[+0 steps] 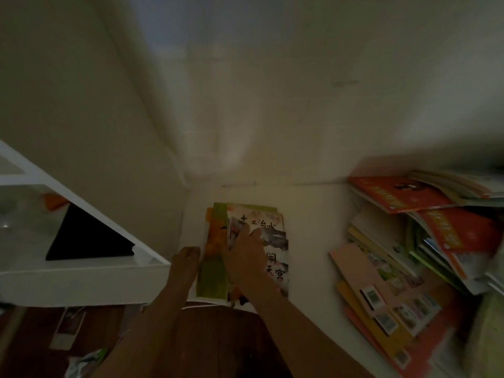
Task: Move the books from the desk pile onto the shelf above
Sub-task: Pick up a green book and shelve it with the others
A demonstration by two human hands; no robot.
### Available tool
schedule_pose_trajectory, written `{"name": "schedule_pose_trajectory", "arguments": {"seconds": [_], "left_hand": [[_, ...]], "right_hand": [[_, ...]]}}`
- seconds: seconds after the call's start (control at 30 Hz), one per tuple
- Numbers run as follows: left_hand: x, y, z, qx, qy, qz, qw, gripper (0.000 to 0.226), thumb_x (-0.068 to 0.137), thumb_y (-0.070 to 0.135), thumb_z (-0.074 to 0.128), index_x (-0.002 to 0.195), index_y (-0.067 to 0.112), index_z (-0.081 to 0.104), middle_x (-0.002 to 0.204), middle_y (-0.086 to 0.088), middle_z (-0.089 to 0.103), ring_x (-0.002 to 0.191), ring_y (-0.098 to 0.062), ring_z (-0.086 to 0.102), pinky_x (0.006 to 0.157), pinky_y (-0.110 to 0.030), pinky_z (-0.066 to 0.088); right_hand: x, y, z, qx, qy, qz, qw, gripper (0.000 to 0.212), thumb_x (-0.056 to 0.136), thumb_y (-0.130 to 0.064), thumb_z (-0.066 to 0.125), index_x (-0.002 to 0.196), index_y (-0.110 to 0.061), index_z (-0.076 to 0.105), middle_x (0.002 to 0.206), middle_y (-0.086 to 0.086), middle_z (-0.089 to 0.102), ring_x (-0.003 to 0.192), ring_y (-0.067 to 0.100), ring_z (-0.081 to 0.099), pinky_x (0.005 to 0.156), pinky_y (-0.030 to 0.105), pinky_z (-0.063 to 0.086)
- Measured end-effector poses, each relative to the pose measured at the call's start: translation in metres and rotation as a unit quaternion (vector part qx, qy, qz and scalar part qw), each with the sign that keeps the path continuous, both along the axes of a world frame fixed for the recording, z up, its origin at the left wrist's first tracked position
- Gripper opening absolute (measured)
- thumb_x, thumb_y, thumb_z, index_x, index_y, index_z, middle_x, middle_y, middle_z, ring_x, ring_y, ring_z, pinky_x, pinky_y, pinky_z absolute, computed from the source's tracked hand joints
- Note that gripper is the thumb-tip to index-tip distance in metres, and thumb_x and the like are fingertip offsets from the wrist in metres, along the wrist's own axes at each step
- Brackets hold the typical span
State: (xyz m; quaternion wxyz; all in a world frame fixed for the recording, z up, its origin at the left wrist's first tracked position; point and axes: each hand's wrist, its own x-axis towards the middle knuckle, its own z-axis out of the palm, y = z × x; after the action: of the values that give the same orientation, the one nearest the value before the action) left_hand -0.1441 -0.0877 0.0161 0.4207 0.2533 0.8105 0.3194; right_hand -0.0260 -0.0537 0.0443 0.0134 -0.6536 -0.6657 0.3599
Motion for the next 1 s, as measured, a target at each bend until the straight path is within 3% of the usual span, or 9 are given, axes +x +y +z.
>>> {"name": "schedule_pose_trajectory", "arguments": {"seconds": [0.17, 0.33, 0.47, 0.57, 0.67, 0.77, 0.83, 0.9, 1.0], "left_hand": [[-0.017, -0.003, -0.022, -0.025, 0.002, -0.008, 1.0, 0.036, 0.099, 0.018, 0.042, 0.126, -0.004, 0.049, 0.132, -0.021, 0.049, 0.114, -0.029, 0.047, 0.089, -0.029, 0.032], [-0.014, 0.01, -0.034, -0.036, -0.037, -0.031, 0.998, 0.05, 0.093, 0.036, 0.053, 0.123, -0.004, 0.051, 0.115, -0.01, 0.057, 0.096, -0.022, 0.052, 0.084, -0.033, 0.041], [-0.012, 0.019, -0.043, -0.049, -0.054, -0.02, 0.997, 0.06, 0.083, 0.044, 0.065, 0.115, -0.005, 0.057, 0.102, -0.017, 0.062, 0.091, -0.028, 0.059, 0.078, -0.036, 0.05], [-0.013, 0.025, -0.042, -0.066, -0.073, -0.012, 0.995, 0.046, 0.081, 0.041, 0.069, 0.086, -0.004, 0.06, 0.083, -0.018, 0.053, 0.073, -0.025, 0.051, 0.064, -0.03, 0.038], [-0.01, 0.027, -0.04, -0.059, -0.13, -0.001, 0.99, 0.046, 0.079, 0.033, 0.073, 0.092, -0.009, 0.062, 0.092, -0.023, 0.061, 0.077, -0.027, 0.057, 0.076, -0.035, 0.048], [-0.011, 0.025, -0.048, -0.053, -0.147, -0.028, 0.987, 0.072, 0.072, 0.041, 0.077, 0.12, -0.008, 0.053, 0.112, -0.026, 0.061, 0.098, -0.035, 0.061, 0.09, -0.047, 0.051], [-0.009, 0.022, -0.046, -0.03, -0.154, -0.035, 0.987, 0.057, 0.08, 0.033, 0.072, 0.123, 0.001, 0.052, 0.116, -0.019, 0.061, 0.103, -0.033, 0.06, 0.092, -0.047, 0.05], [-0.008, 0.018, -0.039, 0.002, -0.165, -0.056, 0.985, 0.043, 0.085, 0.027, 0.067, 0.121, 0.007, 0.054, 0.116, -0.013, 0.061, 0.104, -0.029, 0.06, 0.09, -0.04, 0.052], [-0.005, 0.016, -0.024, 0.077, -0.162, -0.106, 0.978, 0.029, 0.09, 0.019, 0.06, 0.116, 0.013, 0.053, 0.111, -0.005, 0.061, 0.1, -0.02, 0.059, 0.075, -0.019, 0.051]], "right_hand": [[0.026, -0.002, -0.021, 0.036, 0.128, -0.087, 0.987, 0.032, 0.096, -0.02, 0.047, 0.125, -0.007, 0.052, 0.128, 0.015, 0.048, 0.121, 0.031, 0.045, 0.099, 0.036, 0.039], [0.093, 0.002, -0.048, -0.024, 0.066, -0.319, 0.945, 0.061, 0.089, -0.029, 0.062, 0.137, -0.002, 0.035, 0.14, 0.021, 0.032, 0.123, 0.038, 0.039, 0.099, 0.042, 0.038], [0.073, 0.001, -0.06, -0.058, 0.099, -0.27, 0.956, 0.059, 0.092, -0.023, 0.059, 0.139, 0.002, 0.034, 0.138, 0.022, 0.029, 0.118, 0.037, 0.042, 0.096, 0.039, 0.04], [0.045, 0.002, -0.06, -0.045, 0.026, -0.224, 0.973, 0.06, 0.096, -0.038, 0.048, 0.143, -0.007, 0.028, 0.138, 0.019, 0.03, 0.121, 0.036, 0.041, 0.095, 0.04, 0.041], [0.034, 0.006, -0.06, -0.064, -0.015, -0.216, 0.974, 0.065, 0.095, -0.048, 0.044, 0.145, -0.01, 0.024, 0.139, 0.02, 0.03, 0.124, 0.036, 0.039, 0.097, 0.042, 0.039], [0.038, 0.015, -0.066, -0.105, 0.091, -0.293, 0.946, 0.07, 0.087, -0.046, 0.06, 0.138, -0.008, 0.031, 0.132, 0.023, 0.041, 0.12, 0.039, 0.045, 0.097, 0.043, 0.041], [0.046, 0.023, -0.068, -0.146, 0.22, -0.377, 0.888, 0.064, 0.079, -0.037, 0.073, 0.122, -0.001, 0.042, 0.122, 0.024, 0.054, 0.106, 0.038, 0.057, 0.09, 0.047, 0.05], [0.055, 0.025, -0.064, -0.187, 0.325, -0.403, 0.835, 0.049, 0.077, -0.025, 0.076, 0.112, 0.004, 0.057, 0.104, 0.023, 0.066, 0.086, 0.035, 0.067, 0.074, 0.045, 0.058], [0.063, 0.024, -0.054, -0.149, 0.387, -0.367, 0.833, 0.039, 0.077, -0.022, 0.077, 0.109, -0.009, 0.06, 0.105, 0.019, 0.067, 0.086, 0.033, 0.069, 0.074, 0.047, 0.058]]}}
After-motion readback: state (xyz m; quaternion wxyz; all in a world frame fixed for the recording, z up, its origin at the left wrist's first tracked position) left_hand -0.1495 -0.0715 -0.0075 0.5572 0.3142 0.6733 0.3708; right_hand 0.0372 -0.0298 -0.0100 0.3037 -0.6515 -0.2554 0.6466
